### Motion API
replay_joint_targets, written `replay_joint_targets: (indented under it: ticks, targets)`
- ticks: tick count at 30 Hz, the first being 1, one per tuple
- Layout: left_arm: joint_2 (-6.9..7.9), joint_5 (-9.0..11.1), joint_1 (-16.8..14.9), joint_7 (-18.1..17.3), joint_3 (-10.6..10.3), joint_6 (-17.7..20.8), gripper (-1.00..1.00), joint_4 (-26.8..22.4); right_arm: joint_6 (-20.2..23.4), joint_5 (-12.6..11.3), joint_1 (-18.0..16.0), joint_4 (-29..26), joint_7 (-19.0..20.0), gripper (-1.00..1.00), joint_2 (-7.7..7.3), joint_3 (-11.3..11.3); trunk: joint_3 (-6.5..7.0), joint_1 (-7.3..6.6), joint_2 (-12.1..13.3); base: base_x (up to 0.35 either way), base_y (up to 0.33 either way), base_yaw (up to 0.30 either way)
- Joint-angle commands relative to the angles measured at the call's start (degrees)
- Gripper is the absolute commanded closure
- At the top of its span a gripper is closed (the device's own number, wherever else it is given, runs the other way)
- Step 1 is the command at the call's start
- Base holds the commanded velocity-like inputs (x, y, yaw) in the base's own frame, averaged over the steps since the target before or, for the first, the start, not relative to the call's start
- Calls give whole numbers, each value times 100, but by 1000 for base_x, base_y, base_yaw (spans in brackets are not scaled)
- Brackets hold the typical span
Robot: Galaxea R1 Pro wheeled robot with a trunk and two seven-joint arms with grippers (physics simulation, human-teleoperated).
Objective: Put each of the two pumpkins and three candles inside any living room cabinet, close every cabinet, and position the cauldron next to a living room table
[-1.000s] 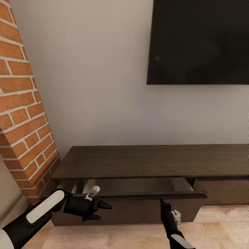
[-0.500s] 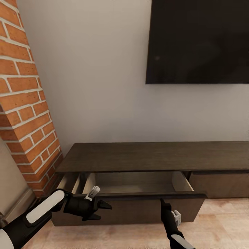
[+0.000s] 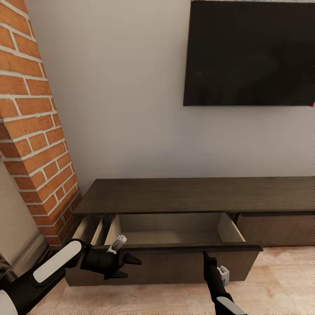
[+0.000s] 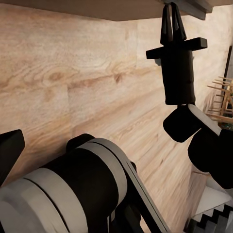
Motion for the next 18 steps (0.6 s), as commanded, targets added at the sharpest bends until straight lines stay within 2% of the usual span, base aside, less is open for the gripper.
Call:
replay_joint_targets:
  ticks: [1, 18]
  targets:
    - [4, 61, -5, 56, -10, 0, -100, -4, -54, 9, -5, -110, 58, 100, 0, 101, -5, -3, -4, -25, 0, 0]
    - [4, 60, -7, 54, -6, 0, -100, -3, -54, 9, -6, -110, 58, 100, 0, 101, -5, -3, -4, -52, 0, 0]
